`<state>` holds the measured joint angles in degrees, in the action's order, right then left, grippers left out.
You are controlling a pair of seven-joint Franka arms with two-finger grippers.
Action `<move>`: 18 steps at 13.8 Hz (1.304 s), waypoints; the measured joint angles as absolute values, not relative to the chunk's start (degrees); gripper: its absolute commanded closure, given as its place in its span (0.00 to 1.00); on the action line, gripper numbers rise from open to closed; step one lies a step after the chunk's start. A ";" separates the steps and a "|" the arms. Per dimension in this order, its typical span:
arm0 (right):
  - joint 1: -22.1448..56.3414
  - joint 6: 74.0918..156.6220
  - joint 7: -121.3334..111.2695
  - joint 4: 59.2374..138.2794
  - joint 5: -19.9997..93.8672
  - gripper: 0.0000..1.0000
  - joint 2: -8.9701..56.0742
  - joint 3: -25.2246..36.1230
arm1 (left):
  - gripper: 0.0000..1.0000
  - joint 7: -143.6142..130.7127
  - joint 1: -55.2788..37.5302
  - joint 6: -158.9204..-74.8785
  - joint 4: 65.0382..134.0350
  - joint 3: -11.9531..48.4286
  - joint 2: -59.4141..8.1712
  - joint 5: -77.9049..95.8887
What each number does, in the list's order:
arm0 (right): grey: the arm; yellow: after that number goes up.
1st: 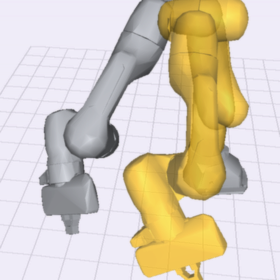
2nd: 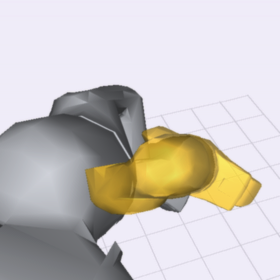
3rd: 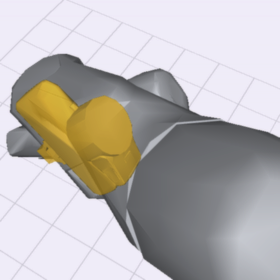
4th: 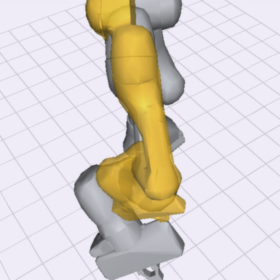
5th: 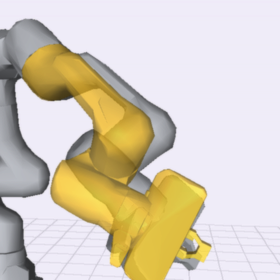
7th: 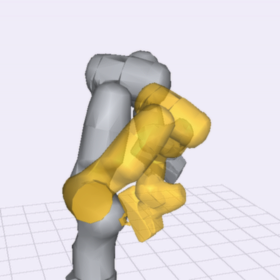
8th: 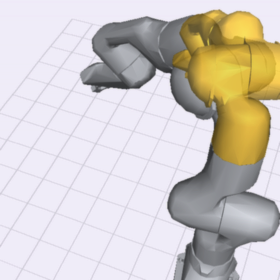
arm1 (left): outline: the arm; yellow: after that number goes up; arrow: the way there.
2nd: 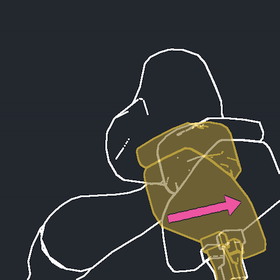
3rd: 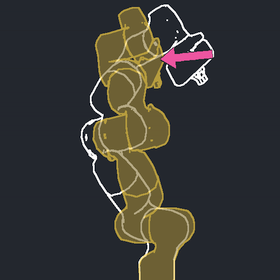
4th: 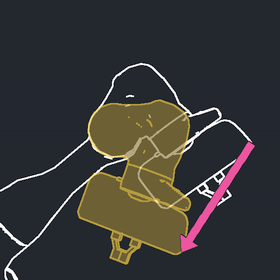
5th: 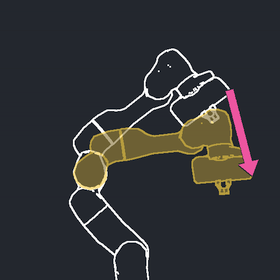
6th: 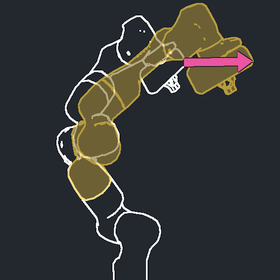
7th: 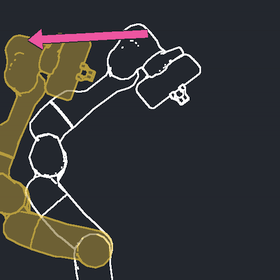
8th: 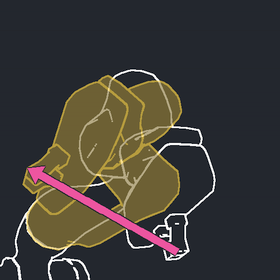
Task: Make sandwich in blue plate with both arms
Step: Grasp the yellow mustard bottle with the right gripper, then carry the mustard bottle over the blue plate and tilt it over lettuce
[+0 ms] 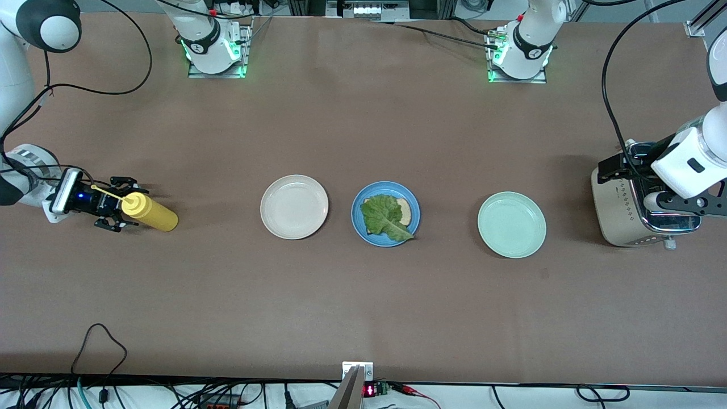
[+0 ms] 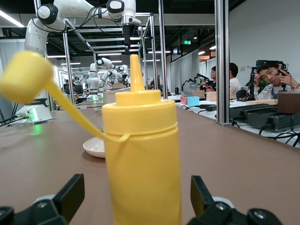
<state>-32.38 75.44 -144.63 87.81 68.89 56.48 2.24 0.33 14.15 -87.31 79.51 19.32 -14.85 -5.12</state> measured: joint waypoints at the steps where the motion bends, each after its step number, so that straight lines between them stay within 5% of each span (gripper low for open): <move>1: -32.09 75.44 -144.63 87.36 69.16 0.00 56.70 2.24 | 0.00 0.33 14.15 -87.31 79.51 19.32 -14.85 -5.12; 7: -29.04 75.49 -145.22 86.78 71.11 0.03 57.97 2.21 | 0.00 0.33 14.15 -87.31 79.51 19.33 -14.85 -5.12; 11: -27.98 75.76 -145.23 86.44 71.13 0.62 57.97 2.22 | 0.00 0.33 14.15 -87.31 79.51 19.33 -14.85 -5.12; 13: -27.97 75.81 -145.25 86.24 71.13 0.71 57.98 2.24 | 0.00 0.33 14.15 -87.31 79.51 19.33 -14.85 -5.12; 18: -23.73 78.48 -144.03 84.28 71.62 0.71 55.20 2.12 | 0.00 0.33 14.15 -87.31 79.51 19.33 -14.84 -5.12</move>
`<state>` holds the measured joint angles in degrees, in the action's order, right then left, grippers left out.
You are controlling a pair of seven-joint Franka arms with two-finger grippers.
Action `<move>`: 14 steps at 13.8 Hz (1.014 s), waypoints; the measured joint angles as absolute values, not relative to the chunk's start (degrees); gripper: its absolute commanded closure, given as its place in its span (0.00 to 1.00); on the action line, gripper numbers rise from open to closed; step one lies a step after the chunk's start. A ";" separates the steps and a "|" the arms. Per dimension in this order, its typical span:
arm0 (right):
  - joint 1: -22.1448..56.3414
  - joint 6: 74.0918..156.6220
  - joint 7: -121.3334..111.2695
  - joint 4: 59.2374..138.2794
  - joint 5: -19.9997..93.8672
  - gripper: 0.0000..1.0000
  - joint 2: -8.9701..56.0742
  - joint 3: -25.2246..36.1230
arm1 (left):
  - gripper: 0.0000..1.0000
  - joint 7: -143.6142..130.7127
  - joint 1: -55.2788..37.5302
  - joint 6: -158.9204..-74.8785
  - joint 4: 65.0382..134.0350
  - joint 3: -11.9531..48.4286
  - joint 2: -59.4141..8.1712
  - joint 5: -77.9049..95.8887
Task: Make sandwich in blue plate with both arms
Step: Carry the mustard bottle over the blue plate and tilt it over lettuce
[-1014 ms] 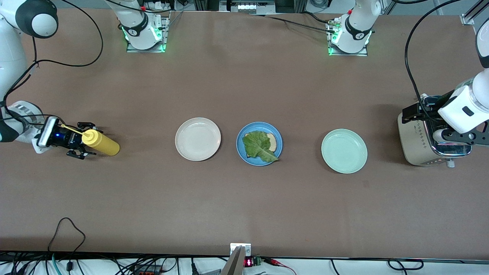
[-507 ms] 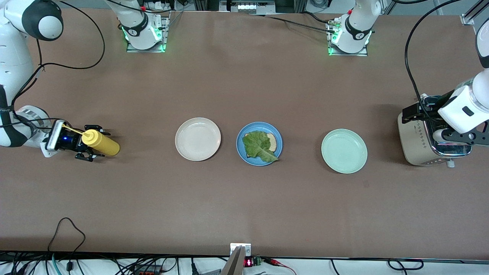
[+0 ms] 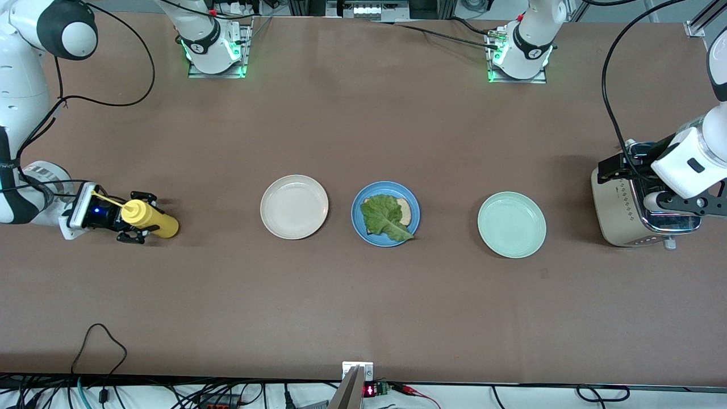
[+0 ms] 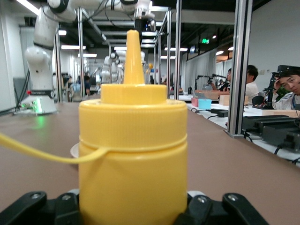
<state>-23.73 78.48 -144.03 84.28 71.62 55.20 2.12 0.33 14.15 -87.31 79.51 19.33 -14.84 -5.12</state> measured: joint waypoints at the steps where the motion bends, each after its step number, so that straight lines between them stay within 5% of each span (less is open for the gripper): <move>1: -21.92 80.05 -142.04 84.07 71.66 0.71 53.45 2.05 | 0.00 0.33 14.15 -87.31 79.51 19.33 -14.84 -5.12; 7: -7.34 96.13 -129.26 83.88 70.43 0.69 42.62 2.36 | 0.00 0.33 14.15 -87.26 79.53 19.33 -14.84 -4.69; 14: 8.61 117.43 -109.99 83.95 51.42 0.69 37.34 3.02 | 0.00 0.32 14.23 -87.26 79.54 19.29 -14.84 -4.63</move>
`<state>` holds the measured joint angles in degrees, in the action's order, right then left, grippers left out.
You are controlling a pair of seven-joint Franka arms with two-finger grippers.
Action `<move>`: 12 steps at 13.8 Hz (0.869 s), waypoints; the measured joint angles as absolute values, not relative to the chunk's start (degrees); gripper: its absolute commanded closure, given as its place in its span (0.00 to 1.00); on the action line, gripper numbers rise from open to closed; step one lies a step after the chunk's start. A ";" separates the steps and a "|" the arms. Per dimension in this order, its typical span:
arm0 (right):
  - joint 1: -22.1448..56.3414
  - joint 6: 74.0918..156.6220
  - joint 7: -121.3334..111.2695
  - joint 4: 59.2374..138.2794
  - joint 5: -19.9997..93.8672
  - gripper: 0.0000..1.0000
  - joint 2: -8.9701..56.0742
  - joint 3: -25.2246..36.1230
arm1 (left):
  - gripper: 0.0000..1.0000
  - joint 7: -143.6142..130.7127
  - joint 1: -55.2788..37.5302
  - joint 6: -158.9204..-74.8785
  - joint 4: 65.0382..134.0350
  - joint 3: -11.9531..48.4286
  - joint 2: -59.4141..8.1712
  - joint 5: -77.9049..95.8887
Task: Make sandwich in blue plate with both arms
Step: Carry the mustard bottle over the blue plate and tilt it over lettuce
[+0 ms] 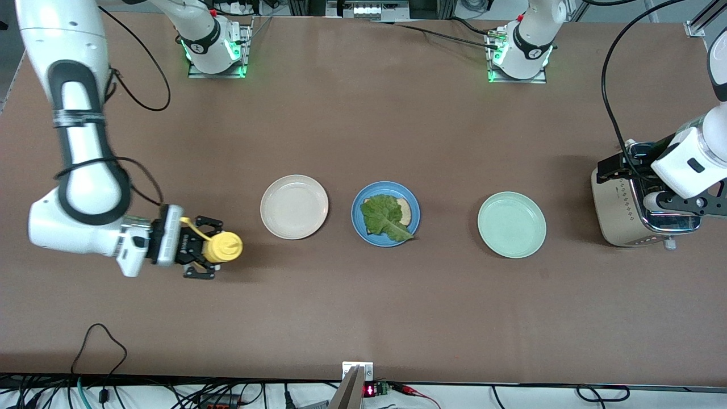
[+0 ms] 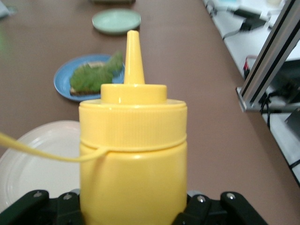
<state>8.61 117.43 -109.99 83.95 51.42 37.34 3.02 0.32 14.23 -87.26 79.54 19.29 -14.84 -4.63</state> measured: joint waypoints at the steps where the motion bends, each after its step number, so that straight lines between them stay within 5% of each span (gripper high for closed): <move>1: 10.98 120.71 -105.73 83.94 46.97 0.69 36.90 3.02 | 0.00 0.32 14.23 -87.26 79.54 19.29 -14.84 -4.62; 6: 22.02 131.52 -85.63 84.01 27.61 0.69 36.19 3.05 | 0.00 0.32 14.23 -87.23 79.54 19.30 -14.84 -4.60; 12: 32.68 132.94 -58.50 84.48 -2.29 0.69 36.48 3.00 | 0.00 0.32 14.21 -87.16 79.55 19.33 -14.84 -4.58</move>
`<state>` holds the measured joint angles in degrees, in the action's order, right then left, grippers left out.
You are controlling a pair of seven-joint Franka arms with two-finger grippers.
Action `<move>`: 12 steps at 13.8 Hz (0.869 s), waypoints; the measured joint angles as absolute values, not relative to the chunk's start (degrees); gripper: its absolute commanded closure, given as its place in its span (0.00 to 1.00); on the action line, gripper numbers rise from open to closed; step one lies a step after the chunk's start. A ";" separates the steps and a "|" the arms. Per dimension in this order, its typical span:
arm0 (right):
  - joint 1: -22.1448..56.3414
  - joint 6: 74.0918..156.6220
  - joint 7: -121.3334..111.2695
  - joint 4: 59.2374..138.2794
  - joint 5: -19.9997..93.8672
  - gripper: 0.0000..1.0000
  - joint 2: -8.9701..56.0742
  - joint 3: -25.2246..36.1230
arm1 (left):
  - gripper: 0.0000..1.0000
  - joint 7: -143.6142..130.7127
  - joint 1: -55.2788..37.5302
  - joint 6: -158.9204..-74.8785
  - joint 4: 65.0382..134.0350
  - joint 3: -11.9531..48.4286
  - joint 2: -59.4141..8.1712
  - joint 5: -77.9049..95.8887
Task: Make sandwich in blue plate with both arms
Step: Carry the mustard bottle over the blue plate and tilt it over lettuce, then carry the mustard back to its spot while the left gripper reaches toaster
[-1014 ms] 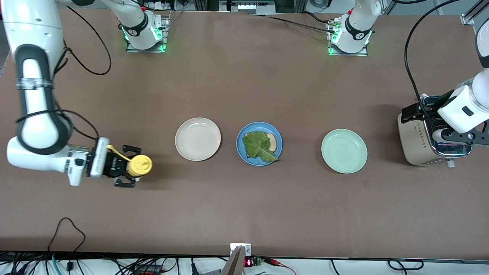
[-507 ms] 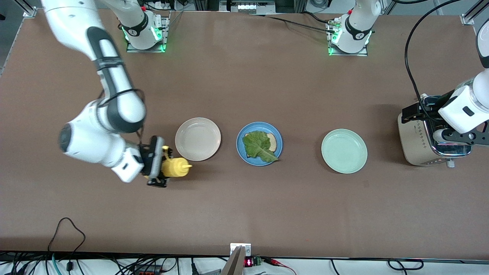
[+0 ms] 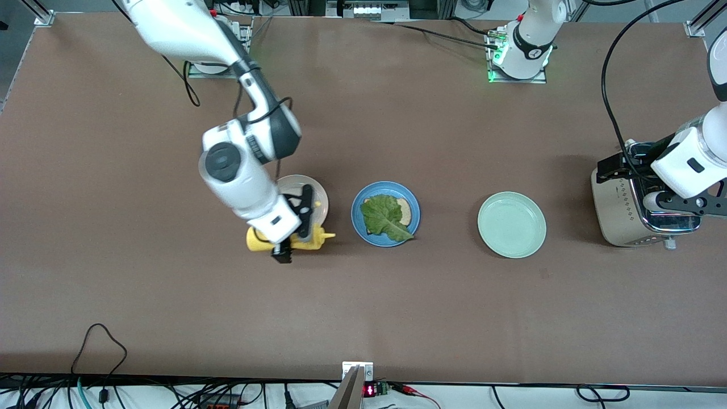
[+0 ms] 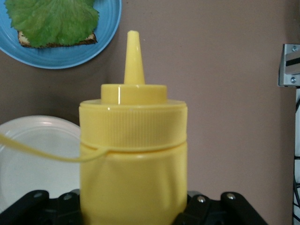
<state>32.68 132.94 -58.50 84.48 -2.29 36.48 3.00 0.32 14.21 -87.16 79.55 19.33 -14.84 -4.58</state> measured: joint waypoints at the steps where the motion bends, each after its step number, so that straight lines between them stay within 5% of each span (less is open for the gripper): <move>1: 34.28 132.94 -54.81 84.78 -5.93 0.69 36.69 3.01 | 0.00 0.32 14.21 -87.16 79.55 19.33 -14.84 -4.58; 12: 44.67 125.53 -39.57 79.56 -20.76 0.69 42.53 6.21 | 0.00 0.25 14.23 -86.77 79.58 19.31 -14.84 -4.57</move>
<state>44.67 125.53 -39.57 79.56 -20.76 42.53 6.21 0.25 14.23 -86.77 79.58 19.31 -14.84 -4.57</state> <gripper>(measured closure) 0.604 0.000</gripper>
